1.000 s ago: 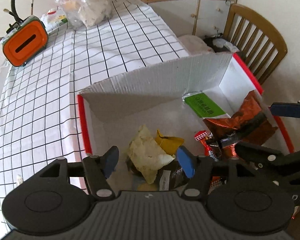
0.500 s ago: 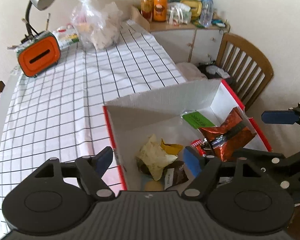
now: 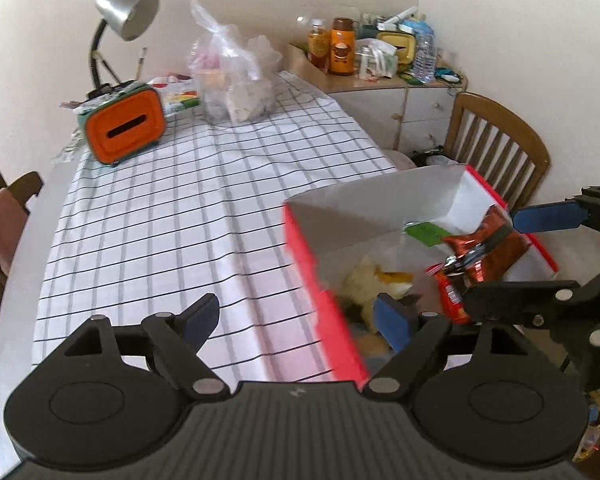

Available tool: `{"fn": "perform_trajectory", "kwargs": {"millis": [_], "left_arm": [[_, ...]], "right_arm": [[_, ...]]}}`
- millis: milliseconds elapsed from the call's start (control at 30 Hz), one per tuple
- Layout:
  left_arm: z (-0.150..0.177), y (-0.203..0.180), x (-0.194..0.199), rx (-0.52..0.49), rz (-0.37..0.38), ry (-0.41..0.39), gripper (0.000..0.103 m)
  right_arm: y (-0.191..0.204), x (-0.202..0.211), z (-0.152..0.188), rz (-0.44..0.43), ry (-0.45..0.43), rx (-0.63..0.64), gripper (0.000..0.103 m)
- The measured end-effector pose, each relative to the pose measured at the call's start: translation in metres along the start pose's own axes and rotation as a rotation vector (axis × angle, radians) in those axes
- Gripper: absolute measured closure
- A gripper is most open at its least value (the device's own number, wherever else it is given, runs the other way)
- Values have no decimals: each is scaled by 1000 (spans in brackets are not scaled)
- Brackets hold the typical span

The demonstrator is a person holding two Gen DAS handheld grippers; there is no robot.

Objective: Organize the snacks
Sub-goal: 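Move both tools back toward the blue candy and clear pouch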

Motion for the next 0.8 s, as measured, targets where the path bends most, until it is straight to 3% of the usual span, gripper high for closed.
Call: {"fn": "perform_trajectory", "kwargs": {"millis": [367, 800], "left_arm": [[47, 93, 21, 32, -82, 24, 18], [106, 200, 20, 103, -151, 95, 18]], "right_arm": [[73, -45, -1, -42, 54, 7, 0], [159, -114, 12, -26, 156, 31, 0]]}}
Point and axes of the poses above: each gripper's, at about its wrist camera, not at the fingertips, and x roughly against the way its jaws point, y to its left, z to its underside, the point moved 4 cm from there along -x, roughly the way its jaws point, and after that the axes turned 3 degrees about z, right-handed, at the moved point
